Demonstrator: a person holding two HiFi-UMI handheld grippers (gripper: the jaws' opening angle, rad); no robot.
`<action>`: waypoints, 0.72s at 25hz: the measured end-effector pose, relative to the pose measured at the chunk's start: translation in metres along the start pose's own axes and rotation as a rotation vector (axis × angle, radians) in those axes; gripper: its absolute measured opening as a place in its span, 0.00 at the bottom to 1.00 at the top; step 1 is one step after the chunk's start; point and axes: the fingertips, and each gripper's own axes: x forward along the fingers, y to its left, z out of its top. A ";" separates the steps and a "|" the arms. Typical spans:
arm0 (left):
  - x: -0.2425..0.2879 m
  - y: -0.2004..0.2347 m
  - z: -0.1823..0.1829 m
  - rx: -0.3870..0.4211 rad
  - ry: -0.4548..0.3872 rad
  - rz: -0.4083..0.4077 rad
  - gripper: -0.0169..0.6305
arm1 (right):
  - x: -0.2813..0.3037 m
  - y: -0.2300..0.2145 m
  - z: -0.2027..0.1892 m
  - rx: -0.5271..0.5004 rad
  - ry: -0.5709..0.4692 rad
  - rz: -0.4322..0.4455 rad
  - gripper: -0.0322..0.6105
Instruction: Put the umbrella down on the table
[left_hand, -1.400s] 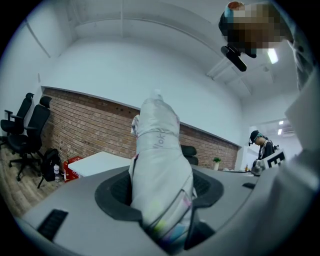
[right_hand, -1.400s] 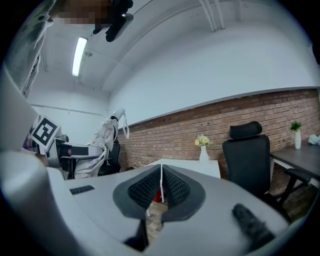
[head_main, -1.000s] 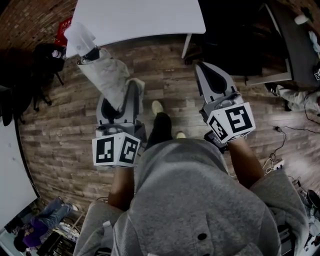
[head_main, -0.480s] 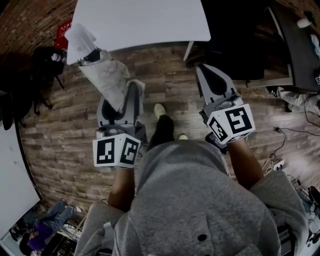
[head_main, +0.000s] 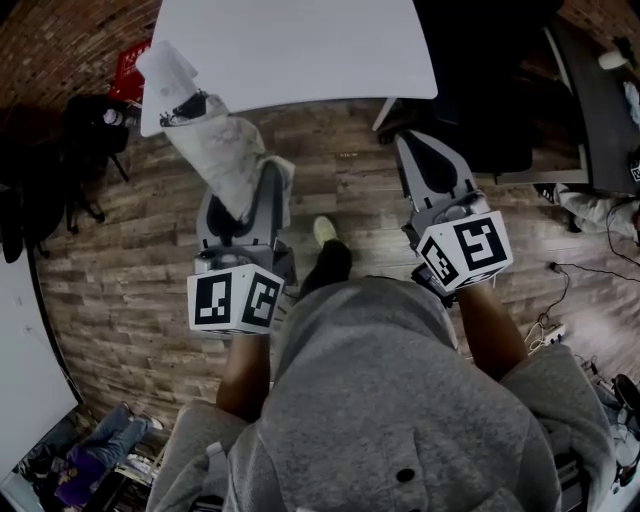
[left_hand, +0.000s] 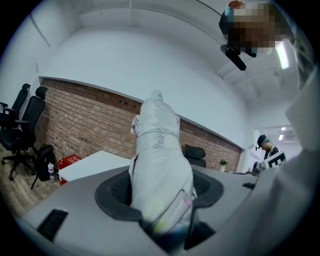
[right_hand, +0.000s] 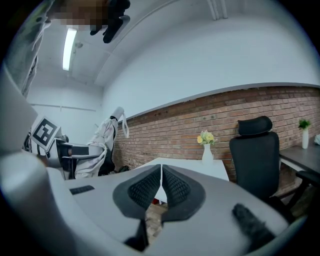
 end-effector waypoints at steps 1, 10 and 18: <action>0.002 0.005 0.002 -0.002 -0.002 -0.001 0.43 | 0.005 0.002 0.001 -0.004 0.000 0.000 0.09; 0.021 0.044 0.016 -0.007 -0.005 -0.017 0.43 | 0.048 0.019 0.013 -0.021 -0.011 -0.004 0.09; 0.032 0.061 0.021 0.010 -0.011 -0.023 0.43 | 0.069 0.025 0.013 -0.040 -0.006 -0.001 0.09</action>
